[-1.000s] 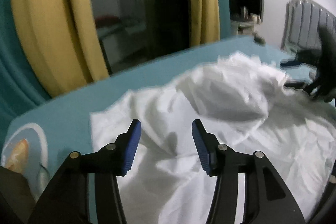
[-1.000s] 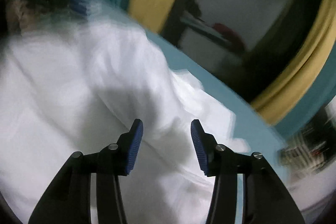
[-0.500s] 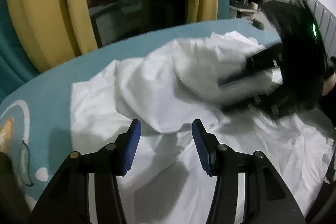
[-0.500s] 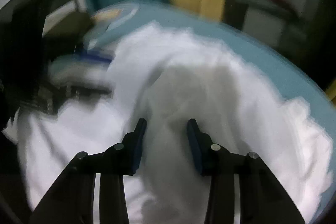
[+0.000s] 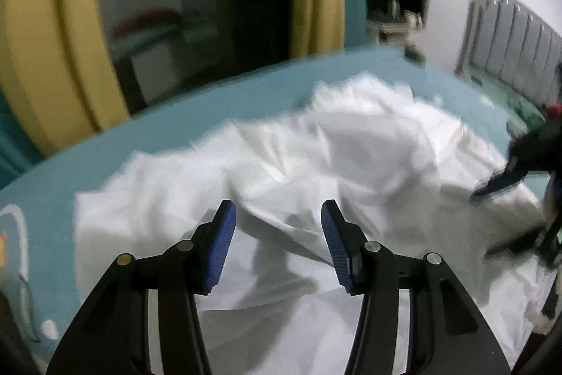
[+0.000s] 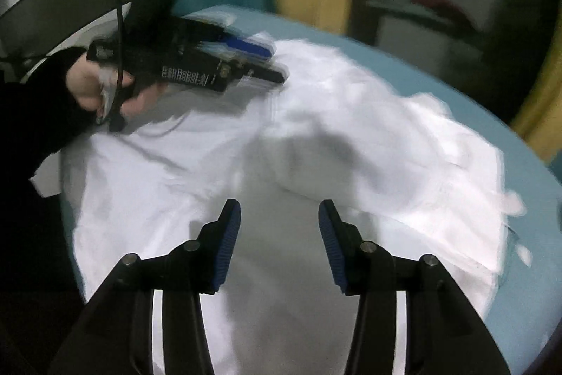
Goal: Fold large clothes
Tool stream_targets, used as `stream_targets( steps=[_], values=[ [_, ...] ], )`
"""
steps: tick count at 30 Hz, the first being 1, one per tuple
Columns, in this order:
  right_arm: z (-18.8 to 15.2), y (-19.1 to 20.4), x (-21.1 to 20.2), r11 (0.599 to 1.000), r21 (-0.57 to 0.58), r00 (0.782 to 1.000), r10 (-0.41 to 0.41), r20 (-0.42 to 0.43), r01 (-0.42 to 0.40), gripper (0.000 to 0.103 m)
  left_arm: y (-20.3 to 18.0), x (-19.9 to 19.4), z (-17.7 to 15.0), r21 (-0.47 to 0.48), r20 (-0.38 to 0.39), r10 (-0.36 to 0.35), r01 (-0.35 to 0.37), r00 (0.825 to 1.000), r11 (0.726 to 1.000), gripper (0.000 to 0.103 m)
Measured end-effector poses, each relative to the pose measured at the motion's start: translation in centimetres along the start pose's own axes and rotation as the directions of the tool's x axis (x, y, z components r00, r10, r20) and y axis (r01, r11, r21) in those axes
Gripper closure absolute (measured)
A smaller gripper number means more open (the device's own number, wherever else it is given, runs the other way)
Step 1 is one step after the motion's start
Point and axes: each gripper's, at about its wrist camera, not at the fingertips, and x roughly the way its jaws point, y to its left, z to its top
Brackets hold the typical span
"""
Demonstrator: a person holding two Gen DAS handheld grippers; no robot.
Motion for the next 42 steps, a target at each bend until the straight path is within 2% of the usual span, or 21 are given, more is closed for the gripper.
stream_targets(
  steps=[3, 7, 10, 15, 17, 21, 23, 27, 30, 32, 35, 37, 41, 42],
  values=[
    [-2.0, -1.6, -2.1, 0.992, 0.085, 0.996, -0.092, 0.010, 0.091, 0.055, -1.1, 1.5, -0.9, 0.031, -0.078, -0.018, 0.021, 0.997, 0.999, 0.049],
    [-4.5, -2.7, -3.2, 0.973, 0.180, 0.990, -0.143, -0.009, 0.143, 0.052, -1.5, 0.0, -2.0, 0.032, -0.066, -0.033, 0.035, 0.997, 0.999, 0.049],
    [-6.0, -2.9, -3.8, 0.956, 0.201, 0.977, -0.210, -0.042, 0.214, 0.045, -0.9, -2.9, -3.1, -0.004, -0.017, -0.003, 0.003, 1.000, 1.000, 0.049],
    [-8.2, -3.4, -7.0, 0.917, 0.274, 0.957, -0.288, -0.043, 0.289, 0.042, 1.3, -8.2, -5.5, -0.118, 0.047, 0.083, -0.077, 0.995, 0.990, 0.049],
    [-8.9, -3.9, -7.7, 0.895, 0.319, 0.948, -0.314, -0.040, 0.310, 0.042, 2.6, -10.3, -7.0, -0.180, 0.063, 0.145, -0.131, 0.987, 0.975, 0.049],
    [-11.3, -4.8, -9.0, 0.832, 0.429, 0.929, -0.365, -0.058, 0.353, 0.041, 5.2, -13.8, -10.9, -0.302, 0.051, 0.266, -0.239, 0.963, 0.923, 0.049],
    [-12.8, -5.0, -9.5, 0.795, 0.480, 0.921, -0.382, -0.078, 0.370, 0.041, 5.9, -14.8, -12.3, -0.354, 0.035, 0.294, -0.263, 0.955, 0.897, 0.049],
    [-15.0, -4.9, -10.6, 0.757, 0.548, 0.923, -0.376, -0.082, 0.357, 0.041, 7.4, -17.0, -15.7, -0.429, 0.004, 0.344, -0.309, 0.939, 0.849, 0.047],
    [-16.2, -4.0, -11.0, 0.751, 0.571, 0.930, -0.361, -0.062, 0.330, 0.041, 7.7, -17.9, -18.0, -0.463, -0.030, 0.356, -0.329, 0.934, 0.823, 0.042],
    [-16.5, -3.5, -11.0, 0.754, 0.571, 0.931, -0.361, -0.052, 0.324, 0.041, 7.8, -18.1, -19.1, -0.471, -0.045, 0.349, -0.328, 0.936, 0.819, 0.041],
    [-16.7, -2.3, -10.9, 0.758, 0.557, 0.922, -0.385, -0.038, 0.340, 0.041, 7.4, -18.2, -20.4, -0.460, -0.065, 0.331, -0.323, 0.941, 0.827, 0.041],
    [-16.7, -1.6, -10.7, 0.765, 0.554, 0.924, -0.383, -0.020, 0.329, 0.042, 7.0, -18.0, -20.9, -0.442, -0.082, 0.315, -0.318, 0.945, 0.839, 0.041],
    [-16.2, -0.4, -10.0, 0.784, 0.539, 0.927, -0.374, 0.013, 0.308, 0.051, 6.6, -17.3, -22.2, -0.417, -0.140, 0.286, -0.318, 0.948, 0.852, 0.041],
    [-15.9, 0.0, -9.6, 0.792, 0.528, 0.929, -0.369, 0.017, 0.305, 0.052, 6.3, -17.5, -22.4, -0.400, -0.124, 0.306, -0.330, 0.944, 0.855, 0.038]
  ],
)
